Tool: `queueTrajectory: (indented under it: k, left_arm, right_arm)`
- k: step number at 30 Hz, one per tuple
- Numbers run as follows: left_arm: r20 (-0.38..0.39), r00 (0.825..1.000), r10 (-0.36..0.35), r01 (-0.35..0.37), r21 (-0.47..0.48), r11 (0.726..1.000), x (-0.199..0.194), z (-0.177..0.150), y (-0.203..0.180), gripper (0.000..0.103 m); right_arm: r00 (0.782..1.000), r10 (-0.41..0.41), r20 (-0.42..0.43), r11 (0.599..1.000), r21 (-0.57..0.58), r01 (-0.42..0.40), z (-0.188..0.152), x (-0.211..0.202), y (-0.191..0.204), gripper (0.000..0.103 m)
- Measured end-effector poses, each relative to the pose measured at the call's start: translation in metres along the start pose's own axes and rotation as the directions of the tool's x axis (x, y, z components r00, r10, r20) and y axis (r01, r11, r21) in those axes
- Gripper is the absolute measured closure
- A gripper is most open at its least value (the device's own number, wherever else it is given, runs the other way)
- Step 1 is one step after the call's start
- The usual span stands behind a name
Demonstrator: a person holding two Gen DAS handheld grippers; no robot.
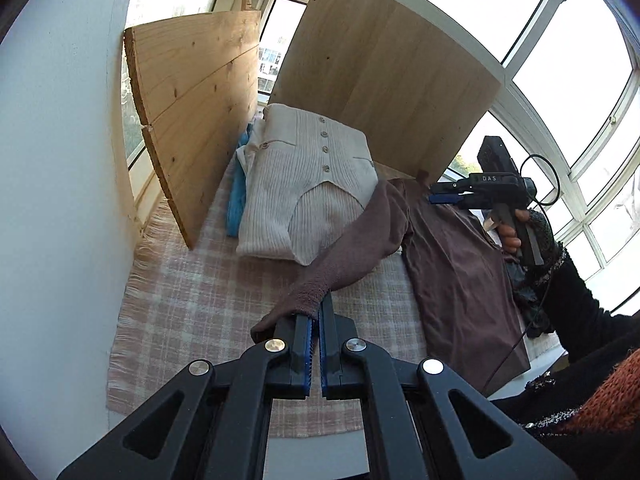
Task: Fold clothes
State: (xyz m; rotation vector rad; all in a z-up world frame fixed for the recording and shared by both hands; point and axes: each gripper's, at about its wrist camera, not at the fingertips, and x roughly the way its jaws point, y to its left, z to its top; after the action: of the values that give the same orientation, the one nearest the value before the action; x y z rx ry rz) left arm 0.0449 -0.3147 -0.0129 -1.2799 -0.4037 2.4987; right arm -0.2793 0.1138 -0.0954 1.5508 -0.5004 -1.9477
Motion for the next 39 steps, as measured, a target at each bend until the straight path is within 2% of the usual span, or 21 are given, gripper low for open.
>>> queueTrajectory:
  k: [1, 3, 6, 9, 11, 14, 16, 18, 21, 22, 25, 27, 29, 31, 32, 33, 35, 36, 39]
  left_arm:
    - [-0.008, 1.0, -0.003, 0.003, 0.011, 1.0, 0.003, -0.002, -0.004, 0.101]
    - [-0.021, 1.0, -0.003, 0.004, 0.014, 1.0, 0.007, -0.002, -0.008, 0.101]
    - [-0.017, 1.0, -0.001, 0.001, -0.004, 1.0, 0.009, 0.002, -0.009, 0.101]
    - [-0.003, 1.0, -0.003, 0.003, -0.024, 1.0, 0.005, 0.007, -0.01, 0.101]
    - [-0.004, 1.0, 0.003, -0.003, -0.039, 0.999, 0.005, 0.006, -0.008, 0.101]
    - [-0.015, 1.0, 0.018, -0.019, -0.065, 0.998, 0.009, 0.002, -0.001, 0.101]
    - [-0.023, 0.999, 0.028, -0.029, -0.081, 0.996, 0.011, 0.0, 0.003, 0.101]
    - [-0.031, 0.999, 0.037, -0.04, -0.098, 0.994, 0.014, -0.003, 0.008, 0.101]
    - [-0.042, 0.998, 0.047, -0.052, -0.131, 0.99, 0.018, -0.008, 0.016, 0.101]
    - [-0.043, 0.998, 0.036, -0.043, -0.17, 0.985, 0.02, -0.014, 0.024, 0.101]
    - [-0.045, 0.999, 0.008, -0.019, -0.251, 0.968, 0.027, -0.028, 0.039, 0.101]
    - [-0.053, 0.999, 0.001, -0.015, -0.275, 0.961, 0.032, -0.034, 0.043, 0.101]
    - [-0.065, 0.998, 0.001, -0.02, -0.278, 0.96, 0.037, -0.036, 0.044, 0.101]
    - [-0.072, 0.997, 0.006, -0.027, -0.288, 0.957, 0.043, -0.037, 0.049, 0.1]
    - [-0.078, 0.997, 0.015, -0.037, -0.295, 0.955, 0.048, -0.037, 0.054, 0.099]
    - [-0.084, 0.996, 0.023, -0.048, -0.301, 0.952, 0.053, -0.038, 0.059, 0.099]
    - [-0.097, 0.995, 0.04, -0.069, -0.313, 0.947, 0.064, -0.039, 0.069, 0.1]
    - [-0.103, 0.993, 0.048, -0.079, -0.319, 0.944, 0.069, -0.039, 0.074, 0.099]
    - [-0.123, 0.99, 0.073, -0.111, -0.337, 0.935, 0.085, -0.041, 0.09, 0.095]
  right_arm:
    - [1.0, -0.029, 0.006, 0.999, 0.039, 0.029, 0.008, -0.001, -0.016, 0.064]
    - [0.999, -0.032, -0.005, 0.996, 0.083, 0.032, 0.024, 0.001, -0.033, 0.063]
    - [0.999, -0.047, -0.027, 0.997, 0.068, 0.048, 0.047, 0.016, -0.033, 0.064]
    - [0.994, -0.055, -0.094, 0.998, -0.022, 0.053, 0.059, 0.038, -0.01, 0.064]
    - [0.989, -0.065, -0.13, 0.989, -0.139, 0.046, 0.06, 0.054, 0.016, 0.064]
    - [0.98, -0.112, -0.164, 0.943, -0.329, 0.053, 0.053, 0.069, 0.054, 0.064]
    - [0.972, -0.175, -0.156, 0.871, -0.484, 0.079, 0.043, 0.075, 0.076, 0.064]
    - [0.959, -0.247, -0.138, 0.756, -0.646, 0.101, 0.031, 0.079, 0.094, 0.064]
    - [0.934, -0.322, -0.151, 0.606, -0.792, 0.081, 0.011, 0.088, 0.112, 0.064]
    - [0.929, -0.342, -0.144, 0.552, -0.831, 0.074, 0.004, 0.091, 0.118, 0.063]
    - [0.922, -0.376, -0.091, 0.372, -0.926, 0.061, -0.017, 0.099, 0.14, 0.063]
    - [0.923, -0.378, -0.074, 0.266, -0.963, 0.032, -0.024, 0.107, 0.152, 0.063]
    - [0.918, -0.393, -0.059, 0.18, -0.984, 0.014, -0.032, 0.118, 0.158, 0.063]
    - [0.907, -0.42, -0.037, 0.115, -0.993, 0.013, -0.037, 0.132, 0.159, 0.063]
    - [0.902, -0.43, -0.037, 0.11, -0.994, 0.011, -0.036, 0.137, 0.158, 0.064]
    - [0.9, -0.432, -0.055, 0.144, -0.99, 0.009, -0.03, 0.139, 0.158, 0.066]
    - [0.898, -0.431, -0.089, 0.214, -0.977, 0.006, -0.017, 0.142, 0.158, 0.094]
    - [0.901, -0.422, -0.101, 0.245, -0.97, 0.006, -0.01, 0.139, 0.158, 0.098]
    - [0.908, -0.401, -0.121, 0.295, -0.955, 0.003, 0.004, 0.129, 0.158, 0.099]
